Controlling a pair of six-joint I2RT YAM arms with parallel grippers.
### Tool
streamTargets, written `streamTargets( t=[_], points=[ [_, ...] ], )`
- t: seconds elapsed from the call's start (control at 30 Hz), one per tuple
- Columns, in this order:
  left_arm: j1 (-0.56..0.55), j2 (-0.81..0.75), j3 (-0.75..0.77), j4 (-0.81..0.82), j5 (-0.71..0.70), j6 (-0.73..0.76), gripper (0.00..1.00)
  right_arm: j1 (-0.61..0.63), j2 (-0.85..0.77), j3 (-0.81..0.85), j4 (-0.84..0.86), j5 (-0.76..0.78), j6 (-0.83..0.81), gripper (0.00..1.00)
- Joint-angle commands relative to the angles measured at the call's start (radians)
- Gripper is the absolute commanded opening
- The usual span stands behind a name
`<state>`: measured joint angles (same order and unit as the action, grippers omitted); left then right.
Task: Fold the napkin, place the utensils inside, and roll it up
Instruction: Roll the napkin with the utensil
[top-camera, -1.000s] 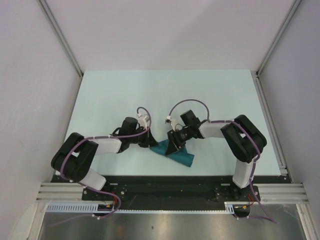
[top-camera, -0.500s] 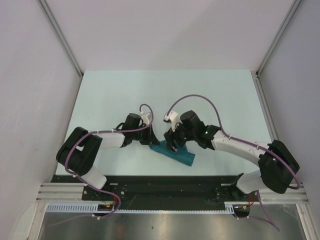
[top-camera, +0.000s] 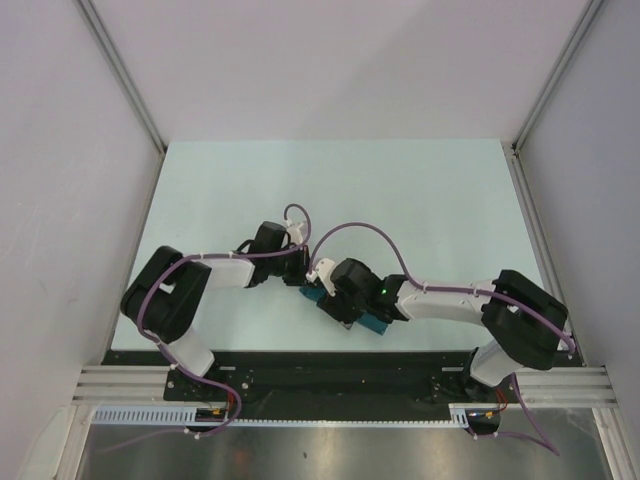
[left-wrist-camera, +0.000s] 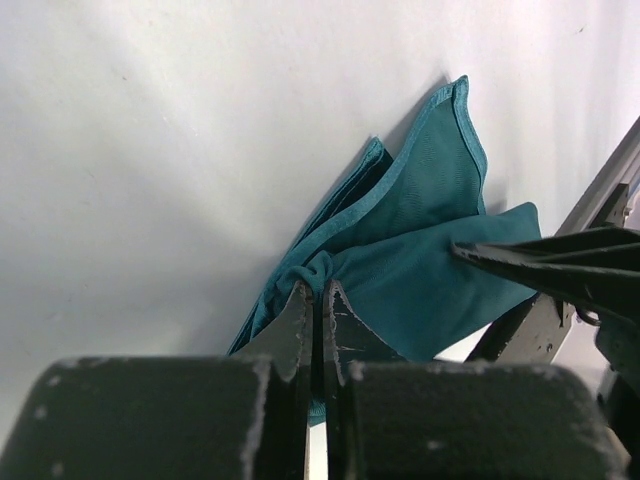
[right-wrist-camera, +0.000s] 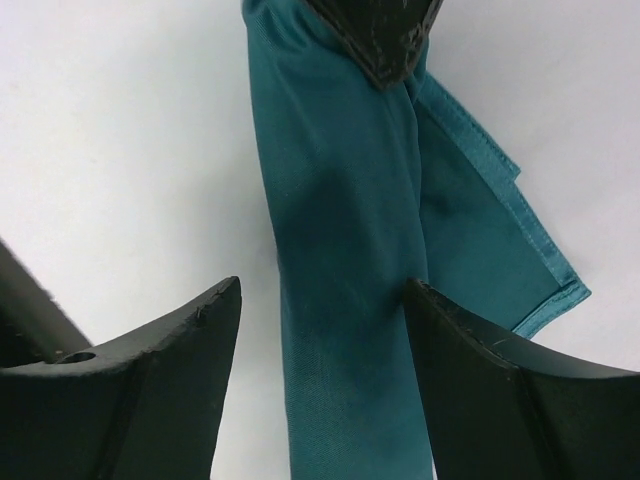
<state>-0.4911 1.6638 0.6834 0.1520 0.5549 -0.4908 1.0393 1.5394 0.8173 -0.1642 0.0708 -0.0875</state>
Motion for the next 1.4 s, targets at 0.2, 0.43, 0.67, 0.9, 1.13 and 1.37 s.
streamTargets(
  t=[0.2, 0.43, 0.67, 0.9, 1.13, 1.37],
  points=[
    [0.003, 0.008, 0.039, -0.051, -0.021, 0.017, 0.45, -0.016, 0.111, 0.049, -0.05, -0.023, 0.06, 0.44],
    [0.069, -0.1, 0.041, -0.143, -0.141, 0.089, 0.71, -0.128, 0.107, 0.013, 0.026, -0.458, 0.14, 0.3],
    [0.082, -0.307, -0.082, -0.049, -0.188, 0.06, 0.72, -0.257, 0.149, 0.02, 0.078, -0.744, 0.189, 0.28],
    [0.079, -0.323, -0.175, 0.01, -0.077, 0.046, 0.66, -0.366, 0.231, 0.04, 0.12, -0.951, 0.229, 0.28],
    [0.063, -0.345, -0.246, 0.118, -0.032, 0.001, 0.59, -0.404, 0.315, 0.085, 0.08, -1.002, 0.212, 0.27],
    [0.052, -0.306, -0.248, 0.147, 0.011, -0.011, 0.53, -0.413, 0.346, 0.091, 0.081, -1.022, 0.215, 0.26]
  ],
)
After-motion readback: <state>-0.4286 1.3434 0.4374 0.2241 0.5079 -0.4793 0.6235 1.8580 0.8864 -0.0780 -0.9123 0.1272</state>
